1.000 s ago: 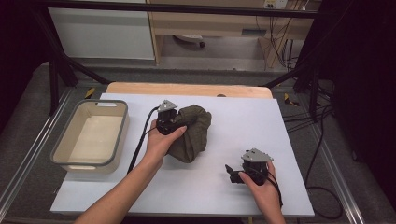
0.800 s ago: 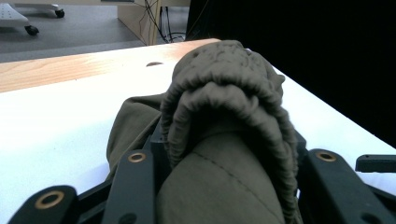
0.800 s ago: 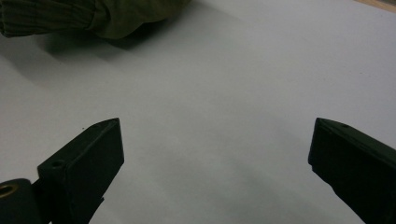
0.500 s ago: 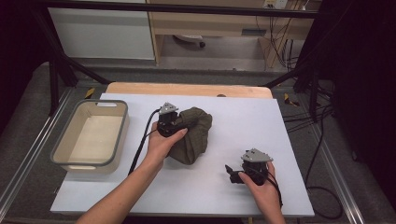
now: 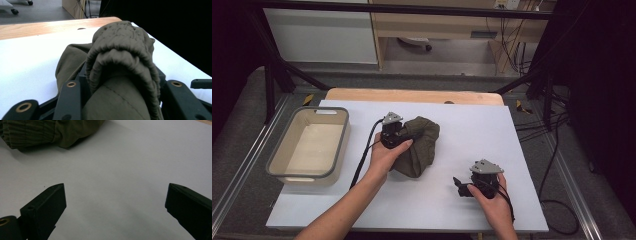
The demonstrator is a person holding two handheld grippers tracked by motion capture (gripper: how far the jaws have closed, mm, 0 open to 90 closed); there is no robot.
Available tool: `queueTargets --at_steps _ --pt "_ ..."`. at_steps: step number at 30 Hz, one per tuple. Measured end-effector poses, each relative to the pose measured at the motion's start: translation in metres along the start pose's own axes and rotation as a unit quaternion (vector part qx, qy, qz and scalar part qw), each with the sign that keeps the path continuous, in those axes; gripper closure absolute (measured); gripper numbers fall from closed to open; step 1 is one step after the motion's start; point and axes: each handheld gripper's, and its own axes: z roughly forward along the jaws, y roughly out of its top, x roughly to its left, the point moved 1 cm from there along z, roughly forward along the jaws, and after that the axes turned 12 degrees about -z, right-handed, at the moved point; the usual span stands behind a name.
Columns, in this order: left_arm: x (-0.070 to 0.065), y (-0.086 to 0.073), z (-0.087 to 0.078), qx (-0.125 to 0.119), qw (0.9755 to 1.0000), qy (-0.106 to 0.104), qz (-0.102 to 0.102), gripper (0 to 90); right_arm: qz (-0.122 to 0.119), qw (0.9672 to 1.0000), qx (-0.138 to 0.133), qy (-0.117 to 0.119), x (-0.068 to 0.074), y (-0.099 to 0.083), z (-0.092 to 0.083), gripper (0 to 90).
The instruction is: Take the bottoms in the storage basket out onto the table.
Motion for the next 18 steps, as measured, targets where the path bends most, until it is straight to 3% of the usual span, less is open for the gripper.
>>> queueTargets --at_steps 18 --pt "0.0057 -0.0085 -0.0013 0.0 1.0 0.0 -0.007 49.3 0.0 1.0 0.003 0.003 0.0002 -0.0004 -0.0001 3.8"
